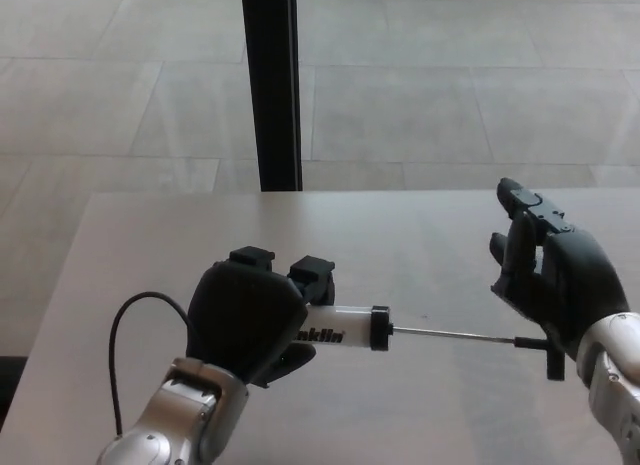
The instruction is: The robot uses its left hand to lift the air pump kept on the middle of the desk and use the right hand to compress the handle
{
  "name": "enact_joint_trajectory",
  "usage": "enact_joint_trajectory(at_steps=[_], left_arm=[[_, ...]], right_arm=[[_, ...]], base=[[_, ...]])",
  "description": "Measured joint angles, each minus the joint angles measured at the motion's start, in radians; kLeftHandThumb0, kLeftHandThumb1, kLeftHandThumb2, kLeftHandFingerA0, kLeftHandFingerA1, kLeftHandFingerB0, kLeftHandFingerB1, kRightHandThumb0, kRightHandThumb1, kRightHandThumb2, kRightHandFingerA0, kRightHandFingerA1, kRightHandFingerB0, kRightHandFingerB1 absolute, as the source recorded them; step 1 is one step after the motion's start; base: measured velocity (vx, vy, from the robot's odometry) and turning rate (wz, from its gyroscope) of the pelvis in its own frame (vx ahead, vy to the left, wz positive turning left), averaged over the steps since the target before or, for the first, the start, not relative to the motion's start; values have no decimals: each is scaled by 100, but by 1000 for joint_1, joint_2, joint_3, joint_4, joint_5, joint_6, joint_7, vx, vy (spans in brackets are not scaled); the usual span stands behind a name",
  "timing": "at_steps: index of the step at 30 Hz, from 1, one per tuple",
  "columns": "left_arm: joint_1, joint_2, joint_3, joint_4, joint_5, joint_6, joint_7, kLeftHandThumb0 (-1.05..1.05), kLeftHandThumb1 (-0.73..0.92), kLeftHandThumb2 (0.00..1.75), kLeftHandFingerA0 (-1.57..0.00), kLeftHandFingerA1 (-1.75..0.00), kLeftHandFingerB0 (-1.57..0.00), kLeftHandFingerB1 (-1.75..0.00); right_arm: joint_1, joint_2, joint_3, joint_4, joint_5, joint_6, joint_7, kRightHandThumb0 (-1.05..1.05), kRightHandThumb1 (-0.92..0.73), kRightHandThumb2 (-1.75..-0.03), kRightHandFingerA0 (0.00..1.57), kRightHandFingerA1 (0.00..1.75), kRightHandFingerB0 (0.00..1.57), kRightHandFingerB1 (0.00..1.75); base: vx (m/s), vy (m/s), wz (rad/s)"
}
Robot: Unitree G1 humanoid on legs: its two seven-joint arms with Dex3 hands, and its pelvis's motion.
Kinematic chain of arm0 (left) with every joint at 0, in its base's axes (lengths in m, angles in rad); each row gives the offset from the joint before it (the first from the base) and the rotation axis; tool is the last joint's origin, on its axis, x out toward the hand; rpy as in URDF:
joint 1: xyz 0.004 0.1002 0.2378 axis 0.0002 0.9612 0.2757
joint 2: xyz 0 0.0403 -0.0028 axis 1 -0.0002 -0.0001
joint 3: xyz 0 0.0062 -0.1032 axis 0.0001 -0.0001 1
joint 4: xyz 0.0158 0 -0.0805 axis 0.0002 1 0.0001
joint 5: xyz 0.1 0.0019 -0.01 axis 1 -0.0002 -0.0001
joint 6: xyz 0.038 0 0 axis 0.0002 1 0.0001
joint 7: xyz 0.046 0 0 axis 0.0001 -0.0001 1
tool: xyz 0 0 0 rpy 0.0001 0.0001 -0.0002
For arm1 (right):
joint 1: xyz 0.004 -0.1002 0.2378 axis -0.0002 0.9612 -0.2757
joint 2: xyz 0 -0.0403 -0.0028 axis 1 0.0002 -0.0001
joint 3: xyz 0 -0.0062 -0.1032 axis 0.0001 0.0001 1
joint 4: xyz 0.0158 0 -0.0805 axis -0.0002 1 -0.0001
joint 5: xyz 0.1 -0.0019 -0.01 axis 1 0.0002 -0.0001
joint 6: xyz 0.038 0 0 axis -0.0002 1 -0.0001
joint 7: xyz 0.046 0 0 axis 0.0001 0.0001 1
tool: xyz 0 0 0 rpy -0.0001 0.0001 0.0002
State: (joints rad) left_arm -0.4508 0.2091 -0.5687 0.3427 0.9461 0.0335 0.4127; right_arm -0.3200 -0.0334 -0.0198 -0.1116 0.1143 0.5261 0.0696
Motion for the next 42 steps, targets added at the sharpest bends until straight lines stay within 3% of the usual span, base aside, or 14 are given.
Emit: enact_joint_trajectory(at_steps=[2,3,4,12,25,26,27,28,30,32,33,34,37,42], left_arm=[[-5,-7,4,3,0,-3,8,1,47,114,-95,-175,-81,-142],[-5,-7,5,2,0,-3,10,1,47,115,-94,-175,-81,-143],[-5,-7,6,1,0,-3,10,0,49,115,-91,-175,-79,-149],[-4,-9,27,-22,-12,-30,10,-3,44,124,-91,-175,-78,-149],[39,45,17,-37,-6,-43,-3,-6,56,103,-84,-175,-72,-145],[42,45,14,-37,-6,-43,-3,-7,48,109,-120,-139,-94,-118],[44,45,12,-37,-6,-43,-3,-6,47,108,-120,-138,-96,-118],[46,47,6,-33,-4,-44,-3,-5,47,110,-121,-139,-98,-121],[47,48,-2,-23,-1,-44,3,-6,47,110,-122,-139,-97,-119],[48,51,-9,-19,3,-44,8,-6,44,110,-122,-138,-100,-120],[49,51,-10,-17,5,-44,11,-7,45,109,-123,-139,-100,-121],[50,51,-11,-15,8,-44,15,-6,49,110,-89,-175,-75,-149],[57,51,-6,-23,9,-44,11,-8,54,109,-88,-175,-71,-150],[62,52,4,-48,6,-42,-14,-9,51,113,-90,-175,-75,-144]], right_arm=[[12,13,-10,-1,4,-1,-2,-98,-92,-86,0,0,0,0],[16,15,-16,0,6,-2,-3,-105,-91,-131,0,19,0,2],[19,15,-21,-1,6,-3,-3,-105,-92,-131,0,17,0,1],[34,-16,-34,-5,10,-21,12,-105,-89,-131,0,12,0,0],[-76,-77,-58,5,11,-36,31,-104,-91,-130,0,14,0,0],[-85,-73,-62,5,14,-39,31,-105,-90,-129,0,18,0,2],[-90,-69,-65,5,16,-41,31,-96,-92,-85,0,0,0,0],[-99,-55,-78,6,25,-45,31,-96,-92,-98,0,0,0,0],[-114,-36,-100,7,41,-49,31,-90,-92,-92,0,0,0,0],[-121,-21,-125,7,57,-52,30,-93,-92,-100,0,0,0,0],[-122,-14,-139,8,66,-54,30,-93,-92,-101,0,0,0,0],[-122,-11,-150,10,73,-56,30,-92,-92,-101,0,0,0,0],[-116,-10,-176,15,86,-63,30,-88,-92,-94,0,0,0,0],[-71,-12,-191,26,92,-79,30,-94,-92,-102,0,0,0,0]], base=[[0,0,0],[0,0,0],[0,0,0],[0,0,0],[0,0,0],[0,0,0],[0,0,0],[0,0,0],[0,0,0],[0,0,0],[0,0,0],[0,0,0],[0,0,0],[0,0,0]])
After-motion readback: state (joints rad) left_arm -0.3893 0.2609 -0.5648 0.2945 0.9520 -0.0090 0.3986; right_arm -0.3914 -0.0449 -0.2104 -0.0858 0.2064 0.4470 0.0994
